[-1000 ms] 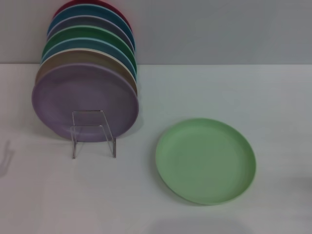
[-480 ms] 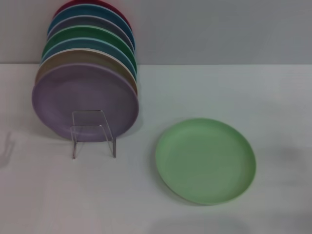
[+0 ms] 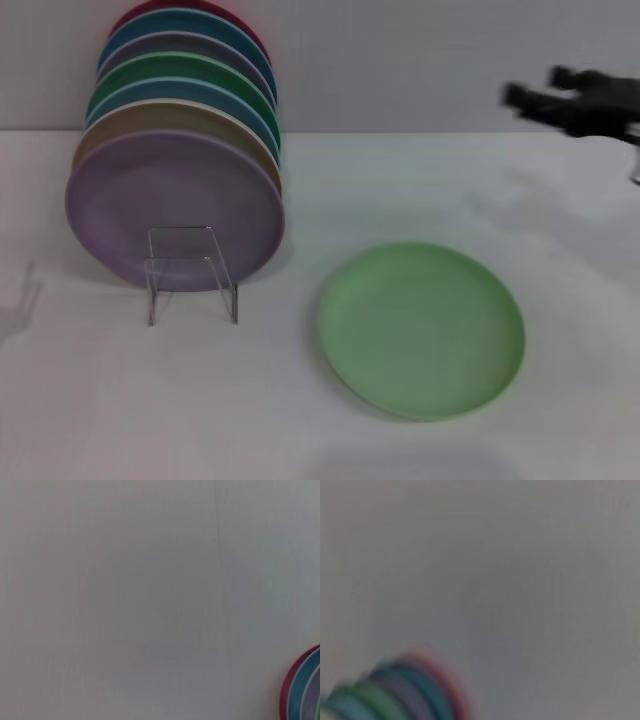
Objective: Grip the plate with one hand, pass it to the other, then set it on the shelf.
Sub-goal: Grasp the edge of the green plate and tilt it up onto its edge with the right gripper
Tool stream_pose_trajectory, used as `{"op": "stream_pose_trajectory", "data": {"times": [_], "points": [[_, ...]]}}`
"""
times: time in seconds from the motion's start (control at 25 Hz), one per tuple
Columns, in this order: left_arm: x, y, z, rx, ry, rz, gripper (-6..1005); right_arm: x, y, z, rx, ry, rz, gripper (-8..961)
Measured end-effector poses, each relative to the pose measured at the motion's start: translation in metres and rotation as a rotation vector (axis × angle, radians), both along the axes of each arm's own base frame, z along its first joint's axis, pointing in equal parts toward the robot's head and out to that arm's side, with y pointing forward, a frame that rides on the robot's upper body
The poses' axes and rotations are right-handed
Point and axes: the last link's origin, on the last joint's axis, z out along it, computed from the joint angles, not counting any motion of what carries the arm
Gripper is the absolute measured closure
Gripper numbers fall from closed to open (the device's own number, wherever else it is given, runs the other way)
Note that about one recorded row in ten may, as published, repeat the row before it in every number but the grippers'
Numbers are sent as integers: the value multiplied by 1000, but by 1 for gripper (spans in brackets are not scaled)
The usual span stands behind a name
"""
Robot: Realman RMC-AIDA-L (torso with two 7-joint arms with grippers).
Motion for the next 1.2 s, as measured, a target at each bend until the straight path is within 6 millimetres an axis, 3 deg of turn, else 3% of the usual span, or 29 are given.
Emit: {"op": "stream_pose_trajectory", "data": {"times": [0.04, 0.2, 0.4, 0.64, 1.04, 1.2], "points": [[1, 0, 0, 0, 2, -5, 189, -18, 2, -4, -99, -112, -83, 142], [0, -2, 1, 0, 4, -7, 189, -39, -3, -2, -191, -236, -212, 144], [0, -6, 1, 11, -1, -12, 189, -44, -10, 6, -354, -264, -358, 146], [0, -6, 1, 7, -2, -13, 190, -32, -3, -16, -486, -270, -454, 146], [2, -4, -2, -9, 5, -22, 190, -9, 1, -49, -525, -338, -525, 145], [3, -2, -1, -10, 7, -25, 190, -4, 2, -53, -523, -335, -534, 146]]}}
